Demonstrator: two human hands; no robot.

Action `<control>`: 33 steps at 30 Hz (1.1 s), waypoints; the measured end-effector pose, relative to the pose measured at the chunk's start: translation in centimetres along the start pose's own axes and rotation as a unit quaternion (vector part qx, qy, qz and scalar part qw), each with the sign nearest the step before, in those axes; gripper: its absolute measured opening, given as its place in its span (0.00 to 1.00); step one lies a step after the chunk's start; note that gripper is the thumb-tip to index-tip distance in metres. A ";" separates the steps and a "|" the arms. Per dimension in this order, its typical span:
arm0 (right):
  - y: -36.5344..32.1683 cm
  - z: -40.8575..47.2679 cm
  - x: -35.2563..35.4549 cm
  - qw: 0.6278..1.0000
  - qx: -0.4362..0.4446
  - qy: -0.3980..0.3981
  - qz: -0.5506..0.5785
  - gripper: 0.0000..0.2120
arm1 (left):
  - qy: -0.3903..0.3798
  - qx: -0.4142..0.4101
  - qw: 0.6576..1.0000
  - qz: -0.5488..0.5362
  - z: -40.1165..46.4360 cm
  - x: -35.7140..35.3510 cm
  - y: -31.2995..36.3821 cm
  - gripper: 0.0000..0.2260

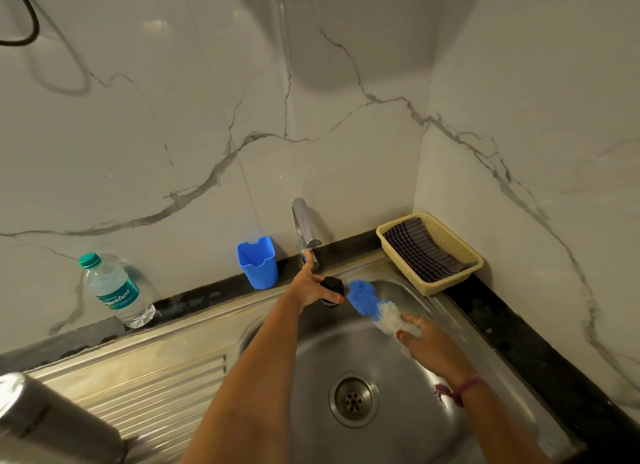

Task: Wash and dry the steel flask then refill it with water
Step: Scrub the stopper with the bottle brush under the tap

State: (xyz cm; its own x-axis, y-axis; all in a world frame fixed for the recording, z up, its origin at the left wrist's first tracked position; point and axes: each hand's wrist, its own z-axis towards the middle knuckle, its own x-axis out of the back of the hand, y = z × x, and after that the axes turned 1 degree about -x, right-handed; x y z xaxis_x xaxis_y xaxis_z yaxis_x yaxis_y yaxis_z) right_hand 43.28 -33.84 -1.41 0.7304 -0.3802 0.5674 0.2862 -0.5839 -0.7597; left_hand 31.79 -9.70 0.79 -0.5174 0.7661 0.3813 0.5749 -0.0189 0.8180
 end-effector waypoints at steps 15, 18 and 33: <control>-0.2 -1.0 -1.0 0.999 0.038 -0.009 -0.014 0.16 | 0.177 -0.048 0.980 -0.081 -6.2 -2.8 -4.5 0.53; 0.0 -1.0 -2.2 0.999 0.044 -0.018 0.001 0.15 | 0.209 -0.042 0.974 -0.079 -8.9 -3.8 -6.0 0.51; -1.1 -3.5 -8.2 0.994 0.073 -0.075 0.029 0.16 | 0.272 -0.033 0.956 -0.102 -17.5 -0.7 -11.5 0.43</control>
State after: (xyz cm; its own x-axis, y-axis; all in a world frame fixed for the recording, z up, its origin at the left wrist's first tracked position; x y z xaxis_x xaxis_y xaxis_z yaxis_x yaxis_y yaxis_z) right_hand 34.82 -32.59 -4.05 0.8292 -0.2933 0.4758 0.3200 -0.4487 -0.8344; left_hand 14.41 -21.26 -1.31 -0.8784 0.3103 0.3634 0.3941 0.0404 0.9182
